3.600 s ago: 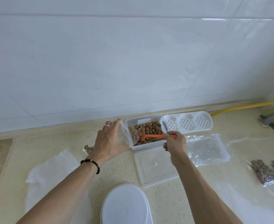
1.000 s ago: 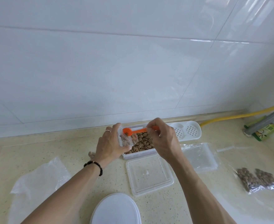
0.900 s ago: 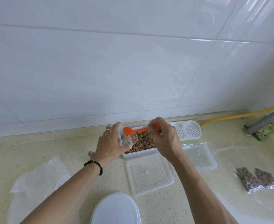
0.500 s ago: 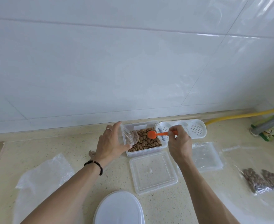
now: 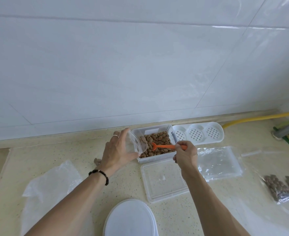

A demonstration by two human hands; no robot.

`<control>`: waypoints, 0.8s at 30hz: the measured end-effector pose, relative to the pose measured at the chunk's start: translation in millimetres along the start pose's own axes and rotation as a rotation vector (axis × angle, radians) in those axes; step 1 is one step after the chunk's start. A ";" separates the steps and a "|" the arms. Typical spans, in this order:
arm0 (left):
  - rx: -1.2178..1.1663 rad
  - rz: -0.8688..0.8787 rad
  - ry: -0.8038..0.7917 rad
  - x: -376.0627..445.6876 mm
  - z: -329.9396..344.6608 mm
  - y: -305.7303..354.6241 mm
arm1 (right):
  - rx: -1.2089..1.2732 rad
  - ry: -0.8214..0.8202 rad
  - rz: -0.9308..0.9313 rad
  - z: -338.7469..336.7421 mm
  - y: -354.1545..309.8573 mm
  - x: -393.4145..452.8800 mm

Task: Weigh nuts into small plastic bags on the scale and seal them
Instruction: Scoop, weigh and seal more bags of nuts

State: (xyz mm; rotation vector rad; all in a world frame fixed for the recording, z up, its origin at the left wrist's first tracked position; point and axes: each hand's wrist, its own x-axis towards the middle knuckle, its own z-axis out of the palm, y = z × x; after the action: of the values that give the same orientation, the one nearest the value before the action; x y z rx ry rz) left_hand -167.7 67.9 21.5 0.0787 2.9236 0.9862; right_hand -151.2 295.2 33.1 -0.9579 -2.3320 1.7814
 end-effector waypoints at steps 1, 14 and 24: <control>0.001 0.000 -0.001 0.1 0.1 0.1 | 0.034 0.007 0.035 -1.4 -0.2 0.7; 0.052 0.009 -0.027 9.5 -1.4 15.5 | 0.290 -0.006 0.052 -24.5 -29.7 4.1; -0.054 -0.033 -0.026 12.6 -1.0 27.2 | -0.394 -0.257 -0.776 -8.9 -70.2 -39.0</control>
State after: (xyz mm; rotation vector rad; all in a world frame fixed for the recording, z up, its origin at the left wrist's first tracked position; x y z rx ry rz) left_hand -179.5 89.8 38.4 0.0407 2.8632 1.0496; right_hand -146.9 273.4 110.8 0.2108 -2.7036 1.1993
